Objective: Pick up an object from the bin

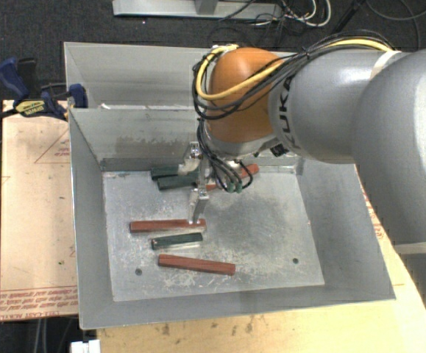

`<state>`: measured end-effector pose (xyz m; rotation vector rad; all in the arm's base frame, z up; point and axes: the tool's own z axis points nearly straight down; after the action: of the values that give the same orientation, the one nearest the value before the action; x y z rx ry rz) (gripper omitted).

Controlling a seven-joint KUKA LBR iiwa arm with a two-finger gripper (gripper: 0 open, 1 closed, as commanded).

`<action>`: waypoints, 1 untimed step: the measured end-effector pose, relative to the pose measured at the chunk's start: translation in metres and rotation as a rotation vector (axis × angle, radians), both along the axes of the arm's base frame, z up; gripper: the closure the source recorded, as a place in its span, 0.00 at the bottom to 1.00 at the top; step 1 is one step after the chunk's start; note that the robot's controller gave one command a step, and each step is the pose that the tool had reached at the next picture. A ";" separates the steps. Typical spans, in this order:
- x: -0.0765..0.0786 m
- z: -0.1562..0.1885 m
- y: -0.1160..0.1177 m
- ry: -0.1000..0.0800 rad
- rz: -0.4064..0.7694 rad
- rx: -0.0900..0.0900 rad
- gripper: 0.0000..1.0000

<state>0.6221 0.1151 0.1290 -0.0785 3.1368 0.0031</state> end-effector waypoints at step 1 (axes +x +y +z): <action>-0.048 -0.033 0.002 0.003 0.017 -0.002 0.00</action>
Offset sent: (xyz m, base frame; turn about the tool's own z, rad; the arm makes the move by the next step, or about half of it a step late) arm -0.0388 0.0360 -0.0590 0.0707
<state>0.5740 0.1171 0.0962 -0.1058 3.1391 0.0003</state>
